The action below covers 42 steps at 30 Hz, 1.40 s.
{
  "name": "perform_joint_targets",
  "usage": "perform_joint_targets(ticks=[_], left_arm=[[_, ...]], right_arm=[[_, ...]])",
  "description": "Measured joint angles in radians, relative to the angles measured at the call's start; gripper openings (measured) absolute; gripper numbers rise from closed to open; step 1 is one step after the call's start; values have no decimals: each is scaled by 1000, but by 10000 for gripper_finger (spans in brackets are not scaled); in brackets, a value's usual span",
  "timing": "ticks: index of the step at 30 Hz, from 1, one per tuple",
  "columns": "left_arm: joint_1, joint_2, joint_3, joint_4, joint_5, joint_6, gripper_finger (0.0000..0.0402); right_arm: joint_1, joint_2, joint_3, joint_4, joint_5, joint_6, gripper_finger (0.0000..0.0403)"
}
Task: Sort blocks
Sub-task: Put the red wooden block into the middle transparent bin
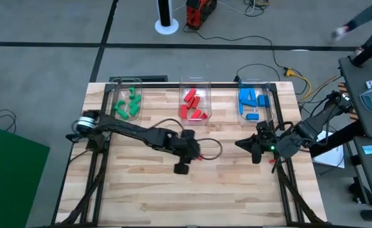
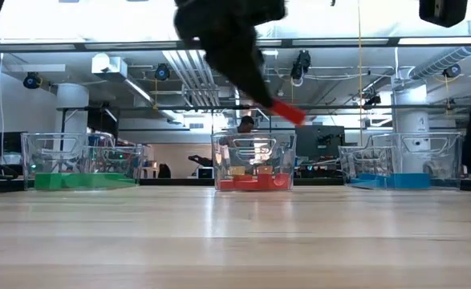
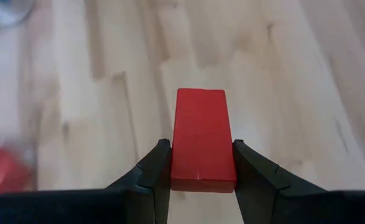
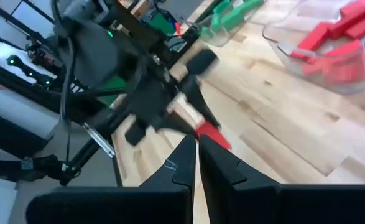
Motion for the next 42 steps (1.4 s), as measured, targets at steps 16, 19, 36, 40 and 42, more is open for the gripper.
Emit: perform_joint_targets(ticks=[16, 19, 36, 40, 42], left_arm=[[-85, -475, -374, 237, -321, -296, 116], [-104, -483, -363, 249, -387, -296, 116], [-119, -453, -280, 251, -450, -175, 116], [-119, -453, -280, 256, -451, -159, 116], [-119, -453, -280, 262, -451, -158, 116]], right_arm=[[-69, 113, -1, 9, -25, 309, 13], [-117, 144, -1, 85, -82, 278, 13], [-355, 283, -1, 534, -436, 71, 135], [-389, 321, -1, 640, -508, 54, 189], [-404, 342, -1, 682, -527, 42, 211]])
